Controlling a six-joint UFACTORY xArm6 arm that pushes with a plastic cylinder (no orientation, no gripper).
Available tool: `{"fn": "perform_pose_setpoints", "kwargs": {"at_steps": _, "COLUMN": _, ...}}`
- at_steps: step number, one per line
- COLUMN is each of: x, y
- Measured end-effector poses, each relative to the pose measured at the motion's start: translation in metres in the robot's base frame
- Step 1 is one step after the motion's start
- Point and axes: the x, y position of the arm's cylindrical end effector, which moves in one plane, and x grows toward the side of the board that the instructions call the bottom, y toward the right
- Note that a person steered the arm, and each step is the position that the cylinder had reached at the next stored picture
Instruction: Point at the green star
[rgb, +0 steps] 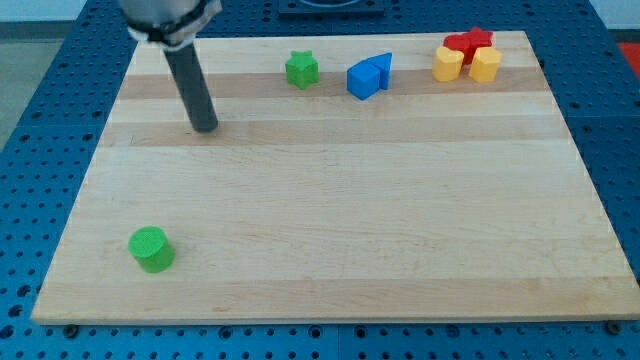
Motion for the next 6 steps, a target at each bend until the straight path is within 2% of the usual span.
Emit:
{"fn": "perform_pose_setpoints", "kwargs": {"at_steps": 2, "x": -0.101, "y": 0.025}}
{"fn": "perform_pose_setpoints", "kwargs": {"at_steps": 3, "x": -0.129, "y": 0.071}}
{"fn": "perform_pose_setpoints", "kwargs": {"at_steps": 5, "x": -0.142, "y": 0.167}}
{"fn": "perform_pose_setpoints", "kwargs": {"at_steps": 6, "x": -0.127, "y": 0.173}}
